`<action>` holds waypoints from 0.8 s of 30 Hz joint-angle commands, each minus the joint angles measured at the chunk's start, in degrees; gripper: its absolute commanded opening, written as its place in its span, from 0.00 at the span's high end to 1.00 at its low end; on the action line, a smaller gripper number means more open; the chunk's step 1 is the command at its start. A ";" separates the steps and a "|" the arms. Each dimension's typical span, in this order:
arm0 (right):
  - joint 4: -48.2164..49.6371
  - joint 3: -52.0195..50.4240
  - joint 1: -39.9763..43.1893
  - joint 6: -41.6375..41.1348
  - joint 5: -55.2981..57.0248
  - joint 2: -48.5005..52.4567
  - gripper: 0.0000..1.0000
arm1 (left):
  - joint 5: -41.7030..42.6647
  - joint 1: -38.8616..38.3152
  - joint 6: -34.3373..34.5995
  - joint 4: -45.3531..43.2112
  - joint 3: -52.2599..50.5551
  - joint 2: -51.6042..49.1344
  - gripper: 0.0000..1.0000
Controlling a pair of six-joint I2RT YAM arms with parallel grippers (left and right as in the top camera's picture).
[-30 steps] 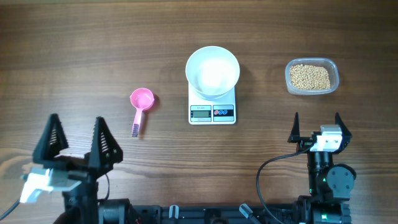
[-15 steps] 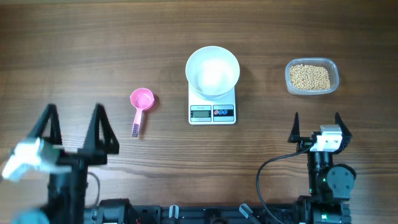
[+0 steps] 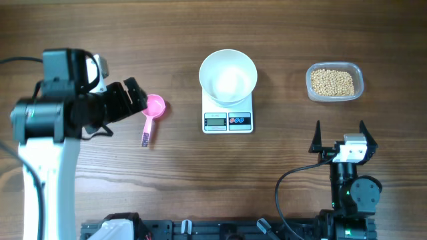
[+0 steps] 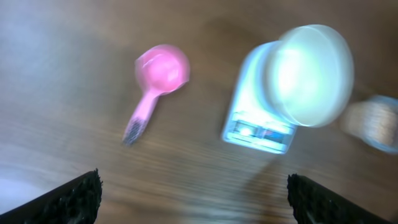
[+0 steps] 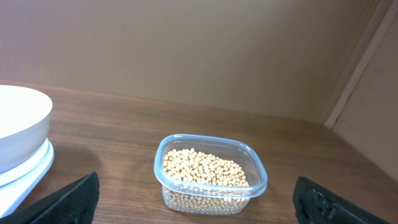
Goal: Scoop item into bowl and weigh 150g on scale
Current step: 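Move the left gripper toward the pink scoop handle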
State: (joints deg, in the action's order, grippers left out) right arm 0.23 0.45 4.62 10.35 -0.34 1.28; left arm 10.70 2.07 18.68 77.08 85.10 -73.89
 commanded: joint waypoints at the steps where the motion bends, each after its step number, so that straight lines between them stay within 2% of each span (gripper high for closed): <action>1: 0.15 -0.15 -0.22 0.17 0.70 0.02 0.00 | -6.27 4.94 5.81 3.17 0.72 -6.25 0.00; 6: 0.15 -0.15 -0.22 0.15 0.72 0.02 0.00 | -4.44 10.60 4.76 3.26 -1.66 -12.59 0.00; 10: 0.15 -0.15 -0.22 0.17 0.70 0.02 0.00 | 7.28 13.14 -6.43 1.14 -5.42 -15.10 0.00; 12: 0.15 -0.15 -0.22 0.15 0.70 0.02 0.00 | 10.23 13.57 -9.51 -1.29 -8.41 -15.17 0.00; 18: 0.15 -0.15 -0.22 0.17 0.70 0.02 0.00 | 10.36 13.60 -9.46 -14.82 -17.07 -16.06 0.00; 23: 0.15 -0.15 -0.22 0.17 0.72 0.02 0.00 | 11.06 13.66 -9.60 -17.31 -19.32 -22.58 0.00; 24: 0.15 -0.15 -0.22 0.17 0.70 0.02 0.00 | 12.66 13.66 -11.28 -17.59 -19.32 -24.33 0.00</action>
State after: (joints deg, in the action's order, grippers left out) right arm 0.23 0.45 4.62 10.35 -0.34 1.28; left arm 20.10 15.29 10.52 60.34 66.59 -93.91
